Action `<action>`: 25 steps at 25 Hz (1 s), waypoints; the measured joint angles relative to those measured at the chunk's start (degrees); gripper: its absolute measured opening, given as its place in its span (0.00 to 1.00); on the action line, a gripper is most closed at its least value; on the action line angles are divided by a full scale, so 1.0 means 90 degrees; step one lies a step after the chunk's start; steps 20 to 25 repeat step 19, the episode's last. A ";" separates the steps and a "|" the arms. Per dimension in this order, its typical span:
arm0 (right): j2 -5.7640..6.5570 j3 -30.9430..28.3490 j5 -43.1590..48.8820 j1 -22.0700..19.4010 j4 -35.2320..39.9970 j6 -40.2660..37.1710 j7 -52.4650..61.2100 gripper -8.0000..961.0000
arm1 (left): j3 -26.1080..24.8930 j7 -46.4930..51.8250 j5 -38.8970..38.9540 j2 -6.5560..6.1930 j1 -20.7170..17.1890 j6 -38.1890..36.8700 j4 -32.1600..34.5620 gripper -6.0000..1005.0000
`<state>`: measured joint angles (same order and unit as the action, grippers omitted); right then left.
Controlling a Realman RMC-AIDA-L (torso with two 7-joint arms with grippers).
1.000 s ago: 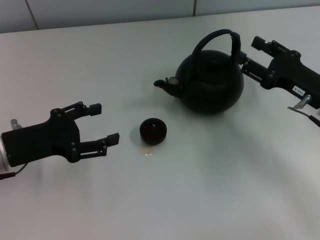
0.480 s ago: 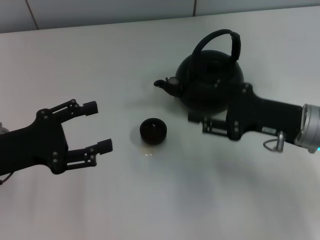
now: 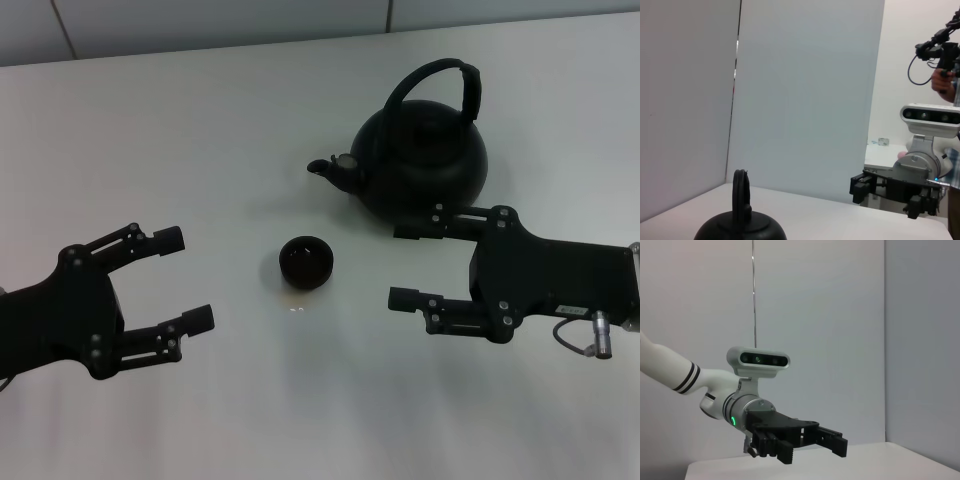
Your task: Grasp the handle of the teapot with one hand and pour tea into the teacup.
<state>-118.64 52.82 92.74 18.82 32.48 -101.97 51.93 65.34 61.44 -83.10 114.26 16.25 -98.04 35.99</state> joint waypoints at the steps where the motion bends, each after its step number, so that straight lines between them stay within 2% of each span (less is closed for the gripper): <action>1: -0.0008 0.0000 0.0003 -0.0022 0.0009 -0.0003 -0.0011 0.70 | 0.0000 -0.0065 0.0000 0.0005 -0.0026 -0.0026 -0.0016 0.87; 11: -0.0019 0.0014 0.0108 -0.0085 -0.0014 -0.0007 -0.0020 0.70 | 0.0010 -0.0135 0.0000 0.0075 -0.0051 -0.0034 -0.0030 0.87; 25: -0.0030 0.0009 0.0147 -0.0136 0.0015 -0.0015 -0.0025 0.70 | 0.0014 -0.0138 -0.0005 0.0097 -0.0104 -0.0028 -0.0035 0.87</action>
